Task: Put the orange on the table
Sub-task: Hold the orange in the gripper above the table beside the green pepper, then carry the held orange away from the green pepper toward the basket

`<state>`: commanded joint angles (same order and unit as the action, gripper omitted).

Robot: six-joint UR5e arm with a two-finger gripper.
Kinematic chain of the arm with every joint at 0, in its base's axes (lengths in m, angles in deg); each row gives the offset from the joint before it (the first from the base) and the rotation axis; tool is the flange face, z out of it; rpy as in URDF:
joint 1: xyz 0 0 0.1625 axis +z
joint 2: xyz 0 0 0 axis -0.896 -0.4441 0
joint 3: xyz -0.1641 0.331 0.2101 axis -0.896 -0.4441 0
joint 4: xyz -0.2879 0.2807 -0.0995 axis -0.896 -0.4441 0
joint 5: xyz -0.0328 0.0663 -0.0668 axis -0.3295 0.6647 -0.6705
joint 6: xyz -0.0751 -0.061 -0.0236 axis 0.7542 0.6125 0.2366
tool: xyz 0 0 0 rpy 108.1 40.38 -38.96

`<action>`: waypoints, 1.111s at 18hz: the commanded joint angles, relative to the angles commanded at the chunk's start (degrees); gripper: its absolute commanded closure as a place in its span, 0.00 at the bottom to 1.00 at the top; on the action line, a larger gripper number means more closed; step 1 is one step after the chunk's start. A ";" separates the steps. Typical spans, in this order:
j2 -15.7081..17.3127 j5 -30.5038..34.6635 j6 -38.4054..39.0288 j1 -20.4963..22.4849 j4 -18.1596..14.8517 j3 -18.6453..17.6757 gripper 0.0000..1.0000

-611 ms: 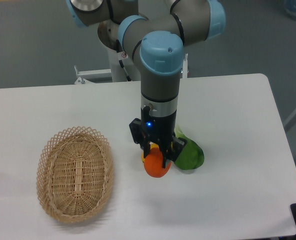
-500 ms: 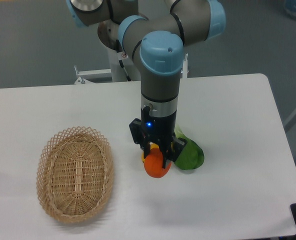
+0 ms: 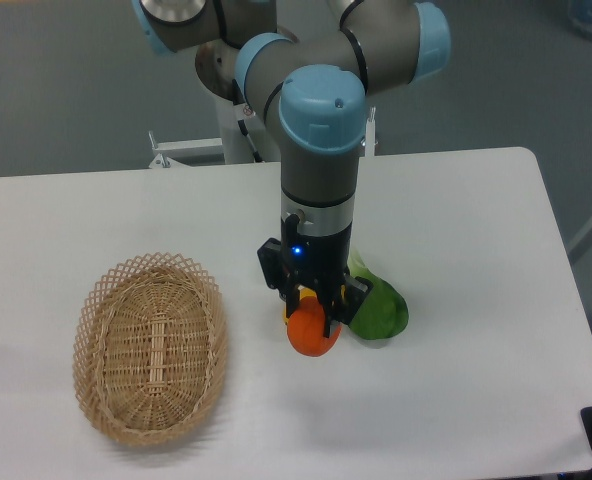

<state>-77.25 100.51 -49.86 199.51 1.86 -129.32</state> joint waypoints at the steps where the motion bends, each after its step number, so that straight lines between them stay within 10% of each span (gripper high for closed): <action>1: 0.00 0.00 0.09 -0.09 0.09 0.00 0.45; 20: -10.54 2.90 6.68 -3.16 9.67 -1.05 0.45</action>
<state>-87.79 103.41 -43.18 196.35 11.53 -130.37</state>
